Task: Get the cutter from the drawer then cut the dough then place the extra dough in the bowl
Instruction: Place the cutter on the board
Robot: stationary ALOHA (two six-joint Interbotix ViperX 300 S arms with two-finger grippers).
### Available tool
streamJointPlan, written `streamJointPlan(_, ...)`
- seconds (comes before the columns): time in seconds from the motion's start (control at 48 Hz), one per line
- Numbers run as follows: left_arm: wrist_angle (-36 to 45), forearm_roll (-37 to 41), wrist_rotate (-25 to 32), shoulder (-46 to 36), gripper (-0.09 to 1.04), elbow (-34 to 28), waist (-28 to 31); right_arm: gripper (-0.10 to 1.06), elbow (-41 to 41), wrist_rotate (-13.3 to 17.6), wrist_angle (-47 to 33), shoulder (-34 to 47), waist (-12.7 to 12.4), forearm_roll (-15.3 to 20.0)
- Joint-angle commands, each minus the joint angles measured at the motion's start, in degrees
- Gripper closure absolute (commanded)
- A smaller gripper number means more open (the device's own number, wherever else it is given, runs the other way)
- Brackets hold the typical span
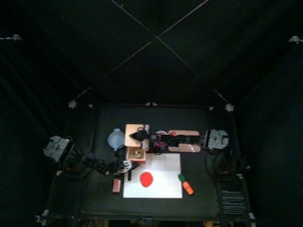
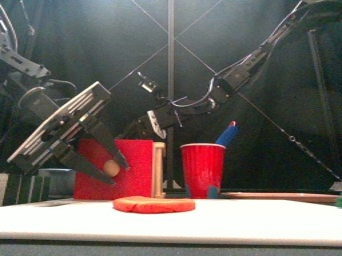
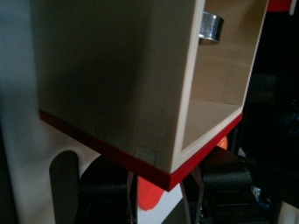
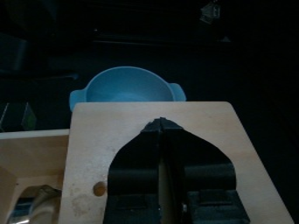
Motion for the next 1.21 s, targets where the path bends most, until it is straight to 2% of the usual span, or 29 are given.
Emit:
streamJointPlan(0.021,-0.3,0.1,0.2,-0.8,0.43,-0.3,0.3,0.93,0.2,-0.2,1.1,0.2,0.7,-0.2)
streamJointPlan(0.146,-1.0,0.4,0.4,-0.5,0.40,0.1,0.7,0.93,0.0,-0.2,1.2,0.2,0.7,-0.2)
streamJointPlan(0.375,-3.1,4.4,0.4,-0.5,0.18,0.2,1.8,0.93,0.0,-0.2,1.6,0.2,0.7,-0.2)
streamJointPlan(0.458,-3.1,4.6,0.4,-0.4,0.13,0.3,1.8,0.93,0.0,-0.2,1.7,0.2,0.7,-0.2)
streamJointPlan(0.646,-0.1,4.3,0.3,-2.6,0.12,0.8,1.1,0.93,-0.3,-0.2,1.7,0.2,0.8,-0.2)
streamJointPlan(0.771,5.7,4.8,0.4,-8.6,0.12,3.7,-0.5,0.93,-0.4,-0.2,2.0,0.2,0.8,-0.2)
streamJointPlan(0.854,6.9,5.9,0.9,-13.5,0.13,6.9,-1.2,0.93,-0.5,-0.2,2.3,0.2,1.0,-0.2)
streamJointPlan(0.938,6.2,13.8,3.1,-19.6,0.13,10.1,-1.0,0.93,-0.7,-0.2,2.4,0.3,1.1,-0.2)
streamJointPlan(1.021,2.8,25.9,8.6,-25.4,0.14,12.5,1.3,0.93,-1.0,-0.1,2.8,0.3,1.1,-0.2)
streamJointPlan(1.208,-0.4,48.3,25.8,-32.2,0.14,14.2,11.3,0.93,-3.0,-0.1,6.2,0.1,1.5,-0.1)
